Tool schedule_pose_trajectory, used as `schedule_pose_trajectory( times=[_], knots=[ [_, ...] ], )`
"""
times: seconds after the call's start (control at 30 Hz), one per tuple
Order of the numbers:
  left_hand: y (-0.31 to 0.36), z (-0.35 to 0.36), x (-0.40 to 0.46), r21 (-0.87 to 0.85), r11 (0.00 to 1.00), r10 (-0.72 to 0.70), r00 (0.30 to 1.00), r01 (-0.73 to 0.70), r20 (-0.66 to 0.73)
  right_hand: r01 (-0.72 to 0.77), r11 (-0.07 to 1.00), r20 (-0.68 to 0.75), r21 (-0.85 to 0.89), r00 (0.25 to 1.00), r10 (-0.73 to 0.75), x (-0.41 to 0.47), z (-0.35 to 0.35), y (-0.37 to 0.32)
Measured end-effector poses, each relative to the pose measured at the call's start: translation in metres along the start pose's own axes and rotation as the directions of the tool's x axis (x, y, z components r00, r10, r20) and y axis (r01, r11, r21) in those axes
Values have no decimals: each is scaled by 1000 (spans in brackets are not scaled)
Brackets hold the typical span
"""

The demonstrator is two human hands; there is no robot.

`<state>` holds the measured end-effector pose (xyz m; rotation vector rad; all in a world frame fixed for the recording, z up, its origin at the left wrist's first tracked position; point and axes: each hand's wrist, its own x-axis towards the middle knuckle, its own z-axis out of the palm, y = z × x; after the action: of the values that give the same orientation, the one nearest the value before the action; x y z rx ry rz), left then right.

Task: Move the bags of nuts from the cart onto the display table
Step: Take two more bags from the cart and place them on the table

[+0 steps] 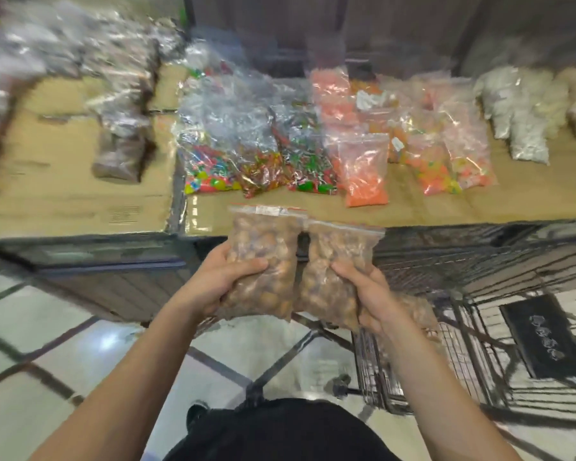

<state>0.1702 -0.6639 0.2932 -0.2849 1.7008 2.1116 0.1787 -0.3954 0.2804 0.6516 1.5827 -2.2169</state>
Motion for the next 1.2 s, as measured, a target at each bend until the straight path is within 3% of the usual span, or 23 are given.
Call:
schedule_pose_trajectory(
  times=[0.33,0.6,0.87,1.2],
  knots=[
    [25,-224,-84,-113,989,59,954,-96,-294,9,982,226,-191,973,36,22,237,52],
    [57,-326,-106,-163,971,93,903,-175,-420,-54,981,297,-186,949,109,46,361,68],
    [95,-391,-53,-191,958,114,895,-214,-431,-12,975,349,-222,933,90,102,438,50],
    [174,-489,80,-149,970,110,890,-194,-442,-56,978,265,-201,958,110,229,537,3]
  ],
)
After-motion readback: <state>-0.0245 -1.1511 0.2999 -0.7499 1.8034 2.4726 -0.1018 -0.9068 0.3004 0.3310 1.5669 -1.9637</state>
